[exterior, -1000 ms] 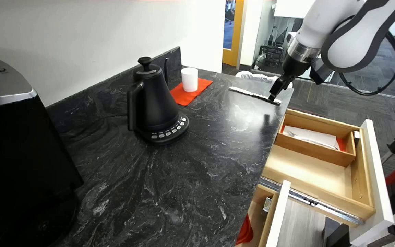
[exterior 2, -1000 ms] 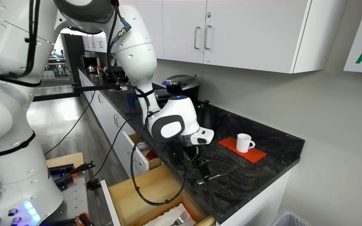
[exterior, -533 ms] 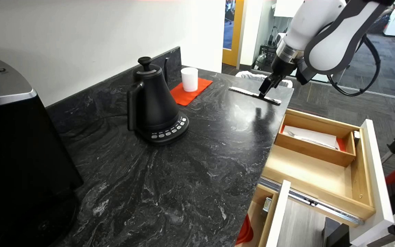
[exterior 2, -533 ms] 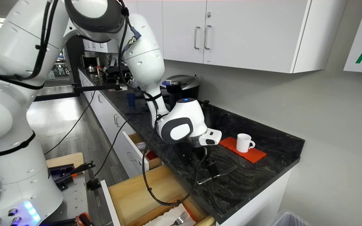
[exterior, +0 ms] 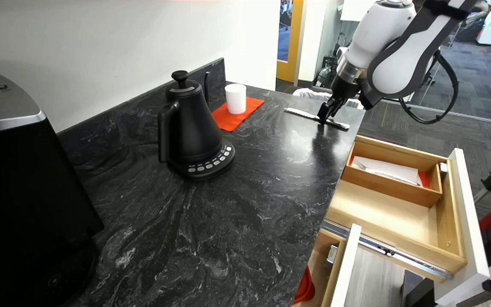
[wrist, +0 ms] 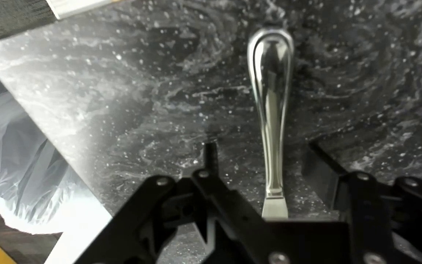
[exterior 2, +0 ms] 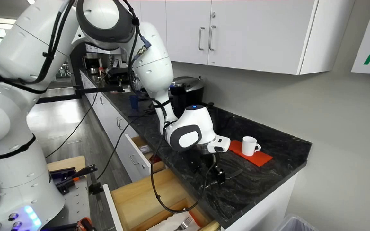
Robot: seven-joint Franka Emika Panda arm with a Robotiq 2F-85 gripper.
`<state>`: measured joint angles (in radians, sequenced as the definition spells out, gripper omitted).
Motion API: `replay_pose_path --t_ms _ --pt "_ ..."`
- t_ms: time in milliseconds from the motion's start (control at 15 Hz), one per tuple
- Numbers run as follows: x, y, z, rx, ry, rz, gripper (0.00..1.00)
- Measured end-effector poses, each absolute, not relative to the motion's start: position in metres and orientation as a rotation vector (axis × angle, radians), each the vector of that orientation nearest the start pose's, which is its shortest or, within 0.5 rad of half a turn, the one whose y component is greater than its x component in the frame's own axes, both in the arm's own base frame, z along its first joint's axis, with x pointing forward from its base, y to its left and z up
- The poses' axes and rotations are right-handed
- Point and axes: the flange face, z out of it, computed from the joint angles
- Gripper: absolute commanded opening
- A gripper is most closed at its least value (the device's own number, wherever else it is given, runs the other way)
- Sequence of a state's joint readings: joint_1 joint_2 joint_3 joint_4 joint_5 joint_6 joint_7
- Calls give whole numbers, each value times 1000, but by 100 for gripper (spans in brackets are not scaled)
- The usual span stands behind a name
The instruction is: Put the fork and knife into the drawer.
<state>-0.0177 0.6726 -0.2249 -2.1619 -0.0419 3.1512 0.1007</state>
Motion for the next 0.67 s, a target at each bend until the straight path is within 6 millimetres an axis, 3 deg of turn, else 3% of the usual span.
replay_pose_path --t_ms 200,333,667 --pt "560 -142 123 -3233 395 -529 11" --pt "559 -146 123 -3231 413 -529 5" --pt "558 -155 127 -3217 481 -488 8"
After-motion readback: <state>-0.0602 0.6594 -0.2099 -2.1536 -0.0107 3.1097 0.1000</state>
